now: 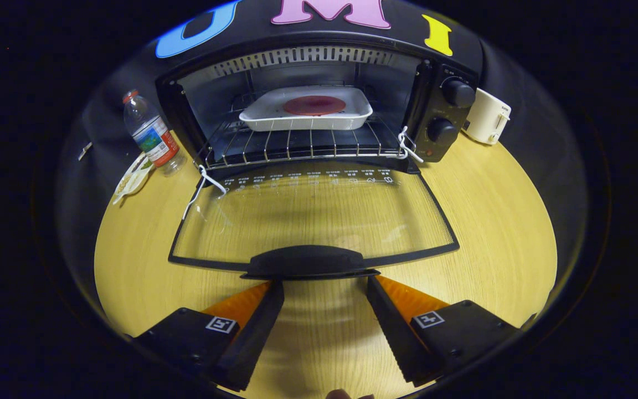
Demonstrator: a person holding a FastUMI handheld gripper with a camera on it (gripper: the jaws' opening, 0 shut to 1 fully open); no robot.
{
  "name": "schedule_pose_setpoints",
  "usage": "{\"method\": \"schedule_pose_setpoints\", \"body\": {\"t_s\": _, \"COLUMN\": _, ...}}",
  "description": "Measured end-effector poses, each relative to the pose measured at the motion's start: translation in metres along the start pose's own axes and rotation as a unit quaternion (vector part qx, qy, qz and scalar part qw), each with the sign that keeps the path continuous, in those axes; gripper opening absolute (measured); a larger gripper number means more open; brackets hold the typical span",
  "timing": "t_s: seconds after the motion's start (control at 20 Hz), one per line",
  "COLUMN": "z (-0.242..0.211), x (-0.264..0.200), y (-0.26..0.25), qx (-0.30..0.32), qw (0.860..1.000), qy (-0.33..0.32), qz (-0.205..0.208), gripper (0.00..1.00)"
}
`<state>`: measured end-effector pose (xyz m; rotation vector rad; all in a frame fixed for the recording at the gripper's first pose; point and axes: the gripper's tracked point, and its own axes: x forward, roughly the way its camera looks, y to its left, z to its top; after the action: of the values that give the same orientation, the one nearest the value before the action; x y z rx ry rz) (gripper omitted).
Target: Open the toaster oven, put the food inside, and close the toaster oven door.
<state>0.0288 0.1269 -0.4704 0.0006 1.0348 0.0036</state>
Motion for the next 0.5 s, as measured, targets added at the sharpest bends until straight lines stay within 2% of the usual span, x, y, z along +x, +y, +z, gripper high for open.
{"method": "schedule_pose_setpoints", "body": {"t_s": 0.3, "z": 0.007, "x": -0.018, "y": -0.001, "qx": -0.003, "qw": 1.0, "qy": -0.027, "qz": -0.003, "gripper": 0.99}}
{"method": "schedule_pose_setpoints", "body": {"t_s": 0.5, "z": 0.025, "x": -0.045, "y": -0.001, "qx": -0.013, "qw": 0.997, "qy": -0.073, "qz": 0.011, "gripper": 1.0}}
